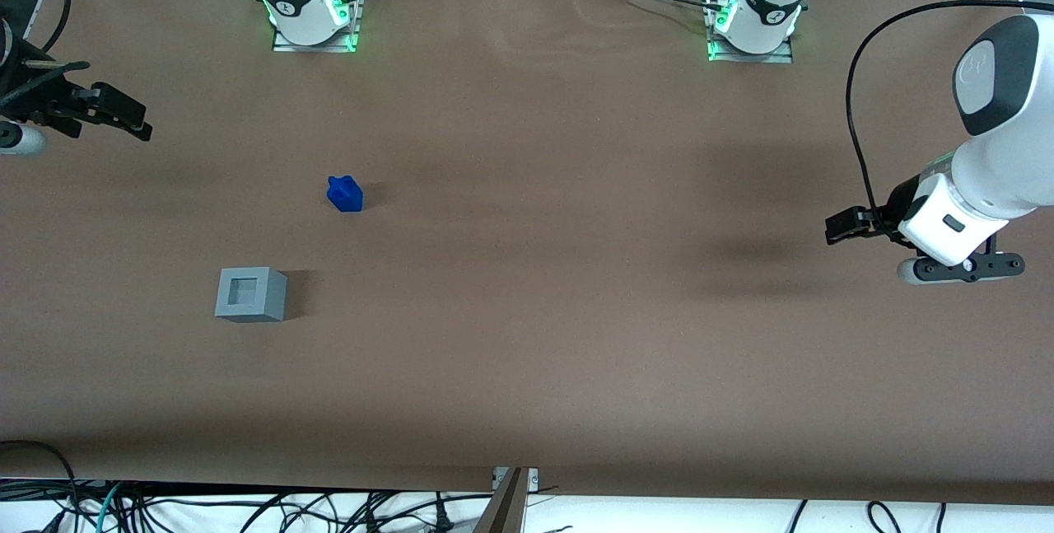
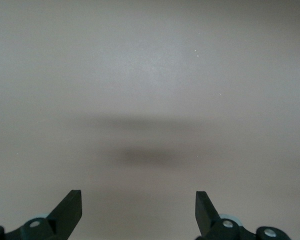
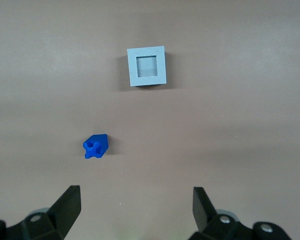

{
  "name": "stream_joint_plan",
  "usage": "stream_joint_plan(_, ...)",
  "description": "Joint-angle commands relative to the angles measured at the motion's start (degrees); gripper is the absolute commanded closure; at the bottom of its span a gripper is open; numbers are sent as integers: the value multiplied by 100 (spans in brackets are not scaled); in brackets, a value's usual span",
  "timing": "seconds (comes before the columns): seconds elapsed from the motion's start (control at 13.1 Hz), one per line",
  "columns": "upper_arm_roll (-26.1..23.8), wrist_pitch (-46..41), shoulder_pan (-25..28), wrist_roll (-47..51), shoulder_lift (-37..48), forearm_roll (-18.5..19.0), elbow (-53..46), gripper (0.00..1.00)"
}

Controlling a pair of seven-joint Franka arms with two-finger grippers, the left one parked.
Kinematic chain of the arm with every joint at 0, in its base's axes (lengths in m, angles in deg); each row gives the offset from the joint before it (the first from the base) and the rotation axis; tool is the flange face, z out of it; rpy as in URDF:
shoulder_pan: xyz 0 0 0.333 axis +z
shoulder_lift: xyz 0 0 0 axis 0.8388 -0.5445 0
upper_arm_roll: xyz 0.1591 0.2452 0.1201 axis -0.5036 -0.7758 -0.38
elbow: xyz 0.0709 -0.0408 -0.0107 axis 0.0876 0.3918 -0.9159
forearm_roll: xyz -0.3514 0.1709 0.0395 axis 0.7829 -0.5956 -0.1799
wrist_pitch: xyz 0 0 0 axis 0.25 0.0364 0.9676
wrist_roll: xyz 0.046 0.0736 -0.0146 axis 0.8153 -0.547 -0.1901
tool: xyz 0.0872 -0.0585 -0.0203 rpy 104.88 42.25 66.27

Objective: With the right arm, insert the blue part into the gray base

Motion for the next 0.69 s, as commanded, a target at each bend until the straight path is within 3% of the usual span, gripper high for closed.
stream_joint_plan(0.0,-18,-41,-30,-42,18,18,-38,1)
stream_joint_plan(0.61,-18,-164,-30,-41,-44,9,-38,1)
